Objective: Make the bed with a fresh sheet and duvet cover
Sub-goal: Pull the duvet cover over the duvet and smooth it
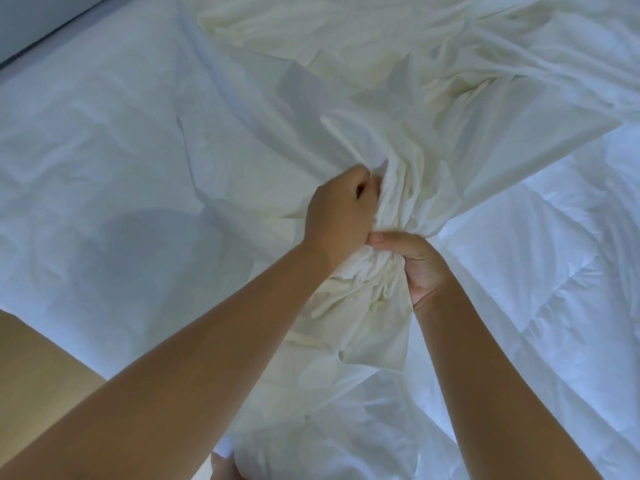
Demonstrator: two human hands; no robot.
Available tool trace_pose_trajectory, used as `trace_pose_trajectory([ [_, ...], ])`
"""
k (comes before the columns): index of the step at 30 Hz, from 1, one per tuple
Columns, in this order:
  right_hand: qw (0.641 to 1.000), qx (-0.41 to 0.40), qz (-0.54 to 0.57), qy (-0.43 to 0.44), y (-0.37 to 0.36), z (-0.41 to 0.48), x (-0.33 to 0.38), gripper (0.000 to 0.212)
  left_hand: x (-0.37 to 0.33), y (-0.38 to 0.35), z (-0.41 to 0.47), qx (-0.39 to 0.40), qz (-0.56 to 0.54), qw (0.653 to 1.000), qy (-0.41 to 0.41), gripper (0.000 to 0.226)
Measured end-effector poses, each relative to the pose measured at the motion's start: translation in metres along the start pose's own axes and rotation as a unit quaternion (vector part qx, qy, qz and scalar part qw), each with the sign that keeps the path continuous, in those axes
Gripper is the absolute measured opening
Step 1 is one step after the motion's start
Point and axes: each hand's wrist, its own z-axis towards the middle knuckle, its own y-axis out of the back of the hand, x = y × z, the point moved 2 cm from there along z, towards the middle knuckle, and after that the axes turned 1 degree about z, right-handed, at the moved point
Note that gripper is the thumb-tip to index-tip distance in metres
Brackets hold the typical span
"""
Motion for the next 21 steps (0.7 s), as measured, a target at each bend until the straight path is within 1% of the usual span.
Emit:
trace_pose_trajectory([
  [3, 0.998, -0.062, -0.021, -0.015, 0.010, 0.001, -0.014, 0.069, 0.042, -0.005, -0.011, 0.060, 0.041, 0.995, 0.065, 0.038],
  [5, 0.996, -0.076, -0.044, -0.030, 0.012, 0.002, -0.017, 0.076, 0.058, -0.003, -0.012, 0.095, 0.016, 0.988, 0.124, 0.029],
  [6, 0.995, -0.074, -0.053, -0.039, 0.012, 0.002, -0.017, 0.076, 0.061, -0.002, -0.011, 0.100, -0.002, 0.985, 0.142, 0.027],
  [7, 0.995, -0.067, -0.056, -0.045, 0.011, 0.003, -0.016, 0.074, 0.058, -0.001, -0.010, 0.096, -0.013, 0.985, 0.144, 0.026],
  [9, 0.997, -0.034, -0.050, -0.042, 0.007, 0.003, -0.009, 0.065, 0.040, 0.002, -0.005, 0.069, -0.023, 0.992, 0.099, 0.023],
  [11, 0.999, 0.006, -0.033, -0.017, 0.001, 0.001, 0.001, 0.050, 0.013, 0.004, 0.001, 0.041, -0.067, 0.996, 0.049, 0.022],
  [13, 0.999, 0.028, -0.021, 0.016, -0.002, 0.000, 0.010, 0.043, -0.010, 0.006, 0.009, 0.042, -0.114, 0.992, 0.029, 0.025],
  [16, 0.998, 0.035, -0.031, 0.038, -0.003, 0.003, 0.018, 0.048, -0.031, 0.008, 0.021, 0.060, -0.131, 0.989, 0.023, 0.025],
  [19, 0.997, 0.045, -0.037, 0.042, -0.008, 0.004, 0.023, 0.044, -0.041, 0.006, 0.021, 0.066, -0.155, 0.985, 0.026, 0.024],
  [21, 0.998, 0.024, -0.033, 0.038, -0.013, 0.005, 0.021, 0.039, -0.037, 0.001, 0.016, 0.064, -0.191, 0.978, 0.053, 0.026],
])
